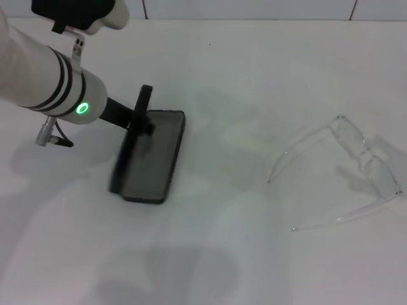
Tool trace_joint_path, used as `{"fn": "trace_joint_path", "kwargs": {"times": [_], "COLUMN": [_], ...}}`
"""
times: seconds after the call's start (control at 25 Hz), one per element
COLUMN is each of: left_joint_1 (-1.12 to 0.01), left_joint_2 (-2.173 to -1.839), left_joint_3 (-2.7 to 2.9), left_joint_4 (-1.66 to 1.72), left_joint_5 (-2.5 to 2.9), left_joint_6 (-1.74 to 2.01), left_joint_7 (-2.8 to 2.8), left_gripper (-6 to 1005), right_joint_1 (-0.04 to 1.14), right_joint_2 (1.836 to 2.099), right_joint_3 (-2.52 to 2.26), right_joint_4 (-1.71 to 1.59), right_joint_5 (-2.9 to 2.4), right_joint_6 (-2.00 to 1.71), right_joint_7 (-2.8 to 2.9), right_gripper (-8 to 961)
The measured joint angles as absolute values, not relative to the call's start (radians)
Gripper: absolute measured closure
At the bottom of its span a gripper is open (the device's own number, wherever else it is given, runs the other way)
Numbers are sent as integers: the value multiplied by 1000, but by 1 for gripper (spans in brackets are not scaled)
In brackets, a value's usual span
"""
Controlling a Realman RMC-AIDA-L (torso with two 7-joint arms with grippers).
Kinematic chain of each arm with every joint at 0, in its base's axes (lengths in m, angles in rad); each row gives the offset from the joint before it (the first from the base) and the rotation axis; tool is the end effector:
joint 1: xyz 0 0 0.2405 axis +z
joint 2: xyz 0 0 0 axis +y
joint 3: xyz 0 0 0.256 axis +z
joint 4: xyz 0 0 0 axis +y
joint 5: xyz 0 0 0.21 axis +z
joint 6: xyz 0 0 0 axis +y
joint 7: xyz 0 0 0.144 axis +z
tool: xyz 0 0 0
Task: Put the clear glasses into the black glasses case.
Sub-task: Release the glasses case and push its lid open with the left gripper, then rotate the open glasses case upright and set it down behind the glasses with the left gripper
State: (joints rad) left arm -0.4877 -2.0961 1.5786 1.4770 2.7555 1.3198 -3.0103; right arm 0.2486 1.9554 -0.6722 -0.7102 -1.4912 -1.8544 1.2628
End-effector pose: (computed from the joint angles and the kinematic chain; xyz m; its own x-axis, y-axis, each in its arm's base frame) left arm -0.1787 0.3576 -0.0110 0.6185 0.7834 0.0621 0.6347 -0.4514 -0.6272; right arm 0.2971 0.2631 0.1056 0.6146 -0.0521 -0.7871 -0.4431 -0.8483 -0.2898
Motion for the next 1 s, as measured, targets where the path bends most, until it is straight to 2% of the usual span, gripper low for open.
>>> {"fn": "trace_joint_path", "kwargs": {"times": [0.08, 0.24, 0.68, 1.0], "left_joint_1": [-489, -483, -465, -354], "left_joint_2": [-2095, -2095, -2094, -2093], "left_joint_3": [1578, 1582, 1610, 1660], "left_joint_4": [1472, 1487, 1572, 1702], "left_joint_5": [2764, 2775, 2744, 2718], "left_joint_6": [1320, 1320, 1302, 1227], "left_joint_7": [-3010, -3010, -2921, -2691], "left_gripper": [496, 723, 793, 792], "right_joint_1": [249, 252, 252, 259], "right_joint_2": [1955, 1956, 1960, 1959], "right_joint_3": [-672, -662, -605, -472], "right_joint_4": [-710, -710, -685, -648], "right_joint_5": [-1491, -1493, -1490, -1489], "right_joint_6": [-1854, -1854, -1860, -1947], "right_joint_7": [1263, 1262, 1230, 1217], "right_gripper": [75, 75, 76, 76]}}
